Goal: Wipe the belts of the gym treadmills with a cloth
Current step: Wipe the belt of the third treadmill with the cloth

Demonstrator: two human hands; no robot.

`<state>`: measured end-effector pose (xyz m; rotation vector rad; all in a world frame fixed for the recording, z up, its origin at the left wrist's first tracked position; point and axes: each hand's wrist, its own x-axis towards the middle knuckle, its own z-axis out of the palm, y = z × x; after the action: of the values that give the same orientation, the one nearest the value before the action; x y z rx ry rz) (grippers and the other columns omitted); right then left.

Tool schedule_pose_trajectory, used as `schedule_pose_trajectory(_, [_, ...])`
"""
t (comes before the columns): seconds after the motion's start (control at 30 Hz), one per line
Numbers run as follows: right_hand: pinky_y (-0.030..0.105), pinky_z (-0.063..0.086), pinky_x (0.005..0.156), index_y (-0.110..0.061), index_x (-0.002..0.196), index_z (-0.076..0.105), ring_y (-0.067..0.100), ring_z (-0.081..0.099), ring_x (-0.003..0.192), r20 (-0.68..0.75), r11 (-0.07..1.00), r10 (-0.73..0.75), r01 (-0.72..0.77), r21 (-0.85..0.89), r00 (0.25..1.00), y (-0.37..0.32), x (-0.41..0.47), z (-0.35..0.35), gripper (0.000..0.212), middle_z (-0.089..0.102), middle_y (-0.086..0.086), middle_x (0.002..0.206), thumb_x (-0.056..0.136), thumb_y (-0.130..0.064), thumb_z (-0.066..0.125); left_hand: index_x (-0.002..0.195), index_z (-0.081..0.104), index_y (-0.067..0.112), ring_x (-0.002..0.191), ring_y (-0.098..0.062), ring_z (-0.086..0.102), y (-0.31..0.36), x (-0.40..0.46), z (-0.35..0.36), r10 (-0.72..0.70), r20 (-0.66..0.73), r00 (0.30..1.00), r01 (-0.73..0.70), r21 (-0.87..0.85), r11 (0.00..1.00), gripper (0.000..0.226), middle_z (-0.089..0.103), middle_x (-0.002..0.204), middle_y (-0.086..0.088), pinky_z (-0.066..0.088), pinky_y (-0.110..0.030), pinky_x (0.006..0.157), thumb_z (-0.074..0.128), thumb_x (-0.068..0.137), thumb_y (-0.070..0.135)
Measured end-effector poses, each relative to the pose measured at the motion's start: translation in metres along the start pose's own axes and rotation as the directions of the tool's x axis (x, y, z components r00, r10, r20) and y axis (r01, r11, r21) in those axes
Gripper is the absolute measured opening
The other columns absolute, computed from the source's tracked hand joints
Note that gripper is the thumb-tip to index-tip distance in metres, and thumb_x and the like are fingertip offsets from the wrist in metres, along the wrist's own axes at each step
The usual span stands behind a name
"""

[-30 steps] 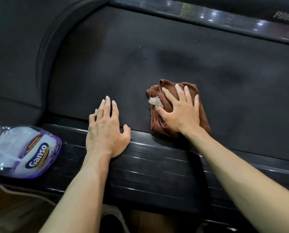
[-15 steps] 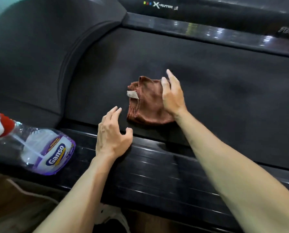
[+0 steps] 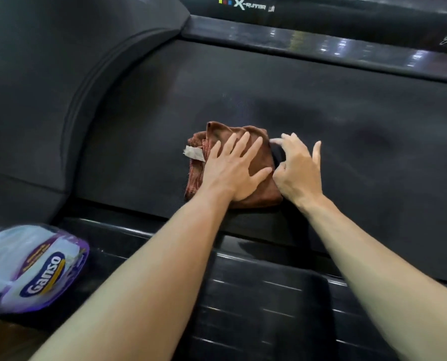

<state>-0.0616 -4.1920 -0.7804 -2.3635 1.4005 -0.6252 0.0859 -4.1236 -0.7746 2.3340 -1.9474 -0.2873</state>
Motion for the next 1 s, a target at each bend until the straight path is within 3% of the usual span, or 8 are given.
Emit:
schedule_pose_trajectory(0.17, [0.05,-0.009,0.126,-0.021,0.143,0.058,0.017,0.027,0.156,-0.027,0.996,0.013,-0.011,0.088,1.0,-0.012,0.019,0.018,0.066,0.048,0.004,0.157,0.085,0.007,0.041,0.165,0.002,0.027,0.158,-0.012,-0.004,-0.042,0.027,0.0,-0.004,-0.04,0.999,0.006,0.032,0.999,0.086,-0.001,0.172,0.007,0.001,-0.044,0.128,0.021,0.097,0.076])
schedule_pose_trajectory(0.27, [0.048,-0.008,0.126,-0.022,0.142,0.057,0.016,0.026,0.155,-0.004,0.996,-0.01,0.01,0.094,1.0,-0.01,0.012,0.022,0.057,0.047,0.004,0.158,0.091,0.0,0.046,0.165,0.003,0.026,0.158,-0.016,-0.005,-0.074,0.035,-0.012,-0.087,-0.042,0.995,0.089,0.044,0.995,0.086,-0.003,0.173,0.003,0.0,-0.044,0.128,0.022,0.097,0.075])
schedule_pose_trajectory(0.43, [0.051,-0.006,0.127,-0.022,0.143,0.057,0.018,0.025,0.156,0.054,0.998,-0.033,0.03,0.046,0.998,-0.006,-0.008,0.024,0.042,0.045,0.006,0.16,0.102,-0.016,0.05,0.164,0.013,0.024,0.155,-0.027,0.008,-0.098,-0.03,-0.007,-0.224,-0.133,0.965,0.231,0.038,0.972,0.078,0.013,0.167,-0.01,0.003,-0.046,0.128,0.027,0.101,0.067])
schedule_pose_trajectory(0.53, [0.054,-0.007,0.127,-0.026,0.15,0.051,0.017,0.018,0.158,0.11,1.0,-0.007,0.006,0.006,0.994,-0.019,-0.015,0.022,0.046,0.035,0.005,0.166,0.104,-0.027,0.049,0.165,0.008,0.032,0.159,-0.024,-0.002,-0.077,-0.052,-0.008,-0.274,-0.051,0.96,0.276,0.034,0.961,0.068,0.003,0.173,-0.005,-0.004,-0.049,0.127,0.023,0.104,0.06])
schedule_pose_trajectory(0.7, [0.057,-0.015,0.125,-0.051,0.162,0.011,0.015,-0.013,0.159,0.333,0.966,0.045,0.044,-0.255,0.942,-0.037,-0.021,0.03,0.06,-0.006,-0.003,0.175,0.105,-0.062,0.021,0.162,0.002,0.046,0.158,-0.027,-0.013,-0.07,-0.046,-0.012,-0.231,0.039,0.972,0.23,0.042,0.972,0.06,-0.012,0.172,0.001,-0.008,-0.054,0.126,0.019,0.105,0.057])
schedule_pose_trajectory(1.0, [0.054,-0.012,0.127,-0.052,0.161,0.012,0.014,-0.011,0.16,0.286,0.957,0.042,0.044,-0.287,0.957,-0.035,-0.021,0.036,0.06,-0.001,-0.004,0.175,0.104,-0.063,0.024,0.161,0.002,0.047,0.159,-0.024,-0.006,-0.102,0.038,-0.026,-0.219,0.014,0.976,0.217,0.081,0.973,0.072,-0.005,0.173,0.005,-0.001,-0.052,0.126,0.024,0.097,0.069])
